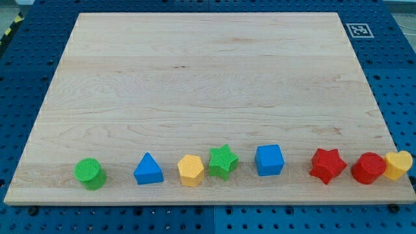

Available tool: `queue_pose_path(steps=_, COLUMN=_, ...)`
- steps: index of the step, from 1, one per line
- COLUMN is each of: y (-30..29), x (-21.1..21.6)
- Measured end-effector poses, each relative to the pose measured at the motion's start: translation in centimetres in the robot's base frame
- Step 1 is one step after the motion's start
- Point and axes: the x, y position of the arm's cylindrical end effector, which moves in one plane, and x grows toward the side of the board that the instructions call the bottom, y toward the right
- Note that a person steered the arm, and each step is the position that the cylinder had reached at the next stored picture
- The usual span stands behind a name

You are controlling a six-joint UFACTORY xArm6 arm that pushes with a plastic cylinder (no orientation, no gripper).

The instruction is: Push the blue cube to the top right of the green star

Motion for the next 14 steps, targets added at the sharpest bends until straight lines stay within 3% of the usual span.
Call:
queue_pose_path(steps=3, y=-5.8, x=0.7)
queue_pose_path(steps=14, y=-10.3, x=0.9)
